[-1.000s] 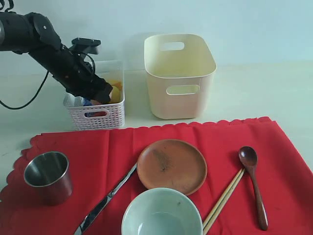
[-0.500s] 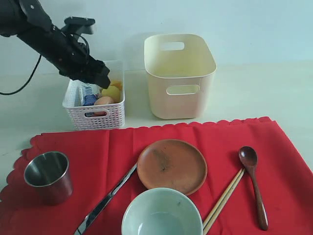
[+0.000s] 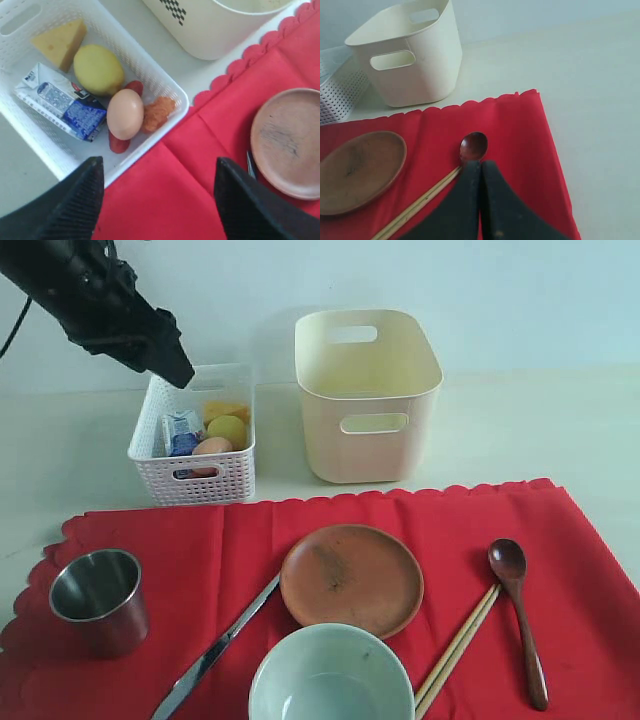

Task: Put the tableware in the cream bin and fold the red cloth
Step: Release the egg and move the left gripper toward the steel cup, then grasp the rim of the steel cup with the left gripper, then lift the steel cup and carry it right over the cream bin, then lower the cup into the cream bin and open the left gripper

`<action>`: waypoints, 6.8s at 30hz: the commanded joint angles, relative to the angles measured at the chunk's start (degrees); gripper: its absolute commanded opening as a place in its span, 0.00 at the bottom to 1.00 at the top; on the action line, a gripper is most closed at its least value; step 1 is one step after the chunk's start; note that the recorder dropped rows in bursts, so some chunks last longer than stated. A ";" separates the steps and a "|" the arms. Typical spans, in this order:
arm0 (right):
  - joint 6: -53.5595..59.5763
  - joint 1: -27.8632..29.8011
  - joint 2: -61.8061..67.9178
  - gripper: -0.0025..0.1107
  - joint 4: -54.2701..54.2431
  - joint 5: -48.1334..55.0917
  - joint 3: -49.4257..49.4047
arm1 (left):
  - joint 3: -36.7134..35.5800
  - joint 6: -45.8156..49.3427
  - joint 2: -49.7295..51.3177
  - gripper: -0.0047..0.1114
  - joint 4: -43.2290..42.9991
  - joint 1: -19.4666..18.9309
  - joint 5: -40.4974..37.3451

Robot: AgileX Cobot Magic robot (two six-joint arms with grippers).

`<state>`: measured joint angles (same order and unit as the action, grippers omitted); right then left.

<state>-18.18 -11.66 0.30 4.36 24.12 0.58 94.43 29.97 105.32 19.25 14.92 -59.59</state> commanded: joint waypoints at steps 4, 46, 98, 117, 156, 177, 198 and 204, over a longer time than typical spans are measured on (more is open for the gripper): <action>-0.07 0.28 -0.30 0.02 0.49 -0.43 -0.15 | -2.90 -0.43 -6.31 0.57 1.23 0.02 -3.95; -0.07 0.28 -0.30 0.02 0.49 -1.55 -0.15 | -49.62 -1.72 -35.84 0.57 -0.39 4.93 10.82; -0.07 0.28 -0.30 0.02 0.49 -1.55 -0.15 | -43.12 -1.72 -17.58 0.04 -8.95 9.82 14.74; -0.07 0.28 -0.30 0.02 0.49 -1.55 -0.15 | -32.55 3.47 -22.55 0.04 -16.37 9.82 34.88; -0.07 0.28 -0.30 0.02 0.49 -1.55 -0.15 | -0.93 58.98 6.13 0.04 36.88 12.61 30.99; -0.07 0.28 -0.30 0.02 0.49 -1.55 -0.15 | 3.02 50.45 16.07 0.04 36.21 15.94 37.92; -0.07 0.28 -0.30 0.02 0.49 -1.55 -0.15 | 3.02 47.76 14.13 0.52 33.99 15.94 37.23; -0.07 0.28 -0.30 0.02 0.49 -1.55 -0.15 | 3.02 47.21 7.97 0.39 32.86 15.94 29.52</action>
<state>-18.18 -11.66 0.30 4.36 23.24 0.58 97.02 78.18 115.06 52.63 30.76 -26.70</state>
